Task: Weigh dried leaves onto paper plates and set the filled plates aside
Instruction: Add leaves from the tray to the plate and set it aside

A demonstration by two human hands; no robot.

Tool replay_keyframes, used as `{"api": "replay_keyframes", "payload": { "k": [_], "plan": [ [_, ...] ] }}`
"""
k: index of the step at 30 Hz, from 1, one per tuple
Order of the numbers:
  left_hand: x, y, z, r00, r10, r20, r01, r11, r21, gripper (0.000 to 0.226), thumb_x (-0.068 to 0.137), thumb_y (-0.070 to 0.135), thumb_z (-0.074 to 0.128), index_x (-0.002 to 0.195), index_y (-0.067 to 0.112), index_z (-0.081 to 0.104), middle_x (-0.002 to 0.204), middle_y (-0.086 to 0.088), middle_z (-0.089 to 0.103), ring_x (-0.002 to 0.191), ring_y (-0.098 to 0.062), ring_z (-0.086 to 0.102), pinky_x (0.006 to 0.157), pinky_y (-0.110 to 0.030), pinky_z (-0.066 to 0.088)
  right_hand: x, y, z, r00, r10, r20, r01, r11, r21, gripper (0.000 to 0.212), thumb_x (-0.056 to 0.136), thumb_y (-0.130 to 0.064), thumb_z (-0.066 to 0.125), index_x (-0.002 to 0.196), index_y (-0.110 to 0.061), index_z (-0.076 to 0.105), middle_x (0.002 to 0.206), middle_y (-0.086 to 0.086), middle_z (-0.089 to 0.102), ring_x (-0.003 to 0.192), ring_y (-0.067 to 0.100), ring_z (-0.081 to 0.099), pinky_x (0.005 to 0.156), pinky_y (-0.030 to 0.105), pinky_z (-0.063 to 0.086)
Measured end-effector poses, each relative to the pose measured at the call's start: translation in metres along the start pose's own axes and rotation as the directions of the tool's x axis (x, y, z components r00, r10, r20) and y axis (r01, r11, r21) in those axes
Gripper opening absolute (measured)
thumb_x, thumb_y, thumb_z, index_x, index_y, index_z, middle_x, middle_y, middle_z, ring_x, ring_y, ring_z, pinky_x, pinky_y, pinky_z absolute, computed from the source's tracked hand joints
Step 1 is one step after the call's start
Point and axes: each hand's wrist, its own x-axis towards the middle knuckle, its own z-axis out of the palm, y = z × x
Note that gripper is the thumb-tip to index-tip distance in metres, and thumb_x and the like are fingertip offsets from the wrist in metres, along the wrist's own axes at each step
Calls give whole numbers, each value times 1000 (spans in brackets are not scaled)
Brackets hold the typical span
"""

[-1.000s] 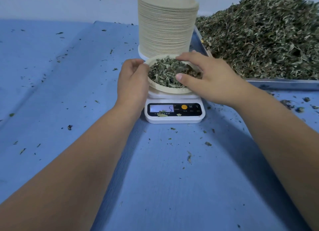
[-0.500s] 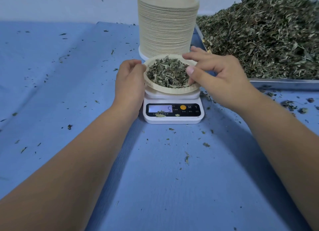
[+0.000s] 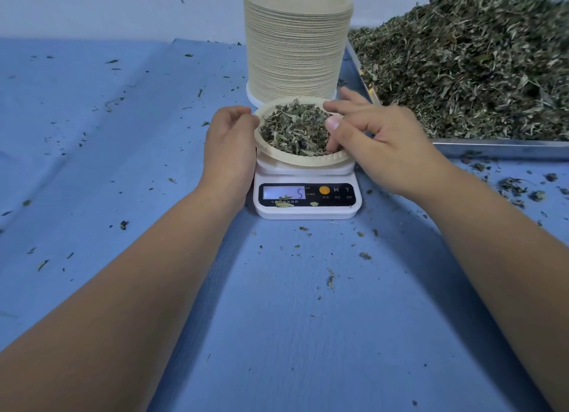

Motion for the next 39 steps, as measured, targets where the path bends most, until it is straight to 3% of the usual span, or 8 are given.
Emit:
{"api": "replay_keyframes", "payload": {
  "k": [4, 8, 10, 12, 15, 17, 23, 39],
  "plan": [
    [0, -1, 0, 1000, 13, 0, -13, 1000, 25, 32, 77, 36, 56, 107, 29, 65, 112, 8, 67, 108, -16, 67, 102, -50, 53, 0, 0, 0, 994, -47, -101, 46, 999, -5, 38, 97, -50, 49, 97, -22, 75, 137, -9, 61, 140, -1, 41, 118, 30, 33],
    [2, -3, 0, 1000, 14, 7, -15, 1000, 23, 33, 78, 36, 55, 109, 30, 64, 115, 8, 66, 110, -15, 66, 103, -49, 53, 0, 3, -5, 980, -103, -169, 60, 969, -240, 37, 99, -43, 49, 106, -16, 73, 130, -3, 67, 131, 7, 53, 108, 31, 43],
    [3, -3, 0, 1000, 9, 7, -10, 1000, 13, 33, 78, 35, 55, 109, 30, 64, 116, 7, 66, 110, -15, 66, 103, -50, 53, 1, 9, -17, 960, -93, -266, -23, 915, -402, 33, 98, -38, 49, 110, -17, 71, 95, 0, 74, 86, 15, 69, 79, 27, 50],
    [4, -4, -1, 1000, 12, 7, -12, 1000, 3, 34, 78, 34, 54, 110, 29, 64, 114, 6, 67, 107, -14, 67, 102, -49, 54, 2, 21, -31, 948, -21, -317, -164, 822, -546, 29, 97, -36, 48, 108, -17, 67, 61, -6, 56, 52, 17, 51, 67, 30, 41],
    [5, -5, -1, 1000, 19, 5, -19, 1000, -8, 34, 78, 35, 52, 109, 28, 64, 115, 4, 66, 107, -14, 66, 102, -48, 54, 2, 42, -46, 935, 224, -275, -353, 648, -675, 36, 102, -47, 42, 97, -15, 59, 66, 4, 54, 66, 31, 51, 73, 40, 45],
    [5, -5, 0, 1000, 19, -1, -19, 1000, -10, 33, 78, 36, 51, 108, 29, 64, 117, 3, 66, 110, -15, 65, 103, -49, 53, 2, 50, -47, 914, 342, -218, -393, 614, -685, 52, 104, -55, 32, 85, -13, 55, 71, 9, 55, 67, 30, 51, 64, 36, 41],
    [7, -5, -2, 999, 20, -36, -21, 999, -33, 30, 77, 35, 50, 103, 30, 64, 116, 2, 66, 111, -17, 66, 103, -50, 53, 3, 55, -43, 946, 271, -180, -321, 693, -645, 52, 105, -52, 32, 76, -13, 51, 66, 9, 52, 62, 28, 50, 52, 31, 31],
    [10, -7, -1, 996, 39, -74, -40, 999, -15, 29, 80, 35, 47, 103, 31, 65, 114, 10, 64, 111, -8, 62, 104, -46, 52, 40, 55, -56, 912, 287, -291, -405, 740, -537, 46, 108, -35, 42, 72, -5, 48, 61, 10, 45, 55, 24, 40, 60, 35, 34]
  ]
}}
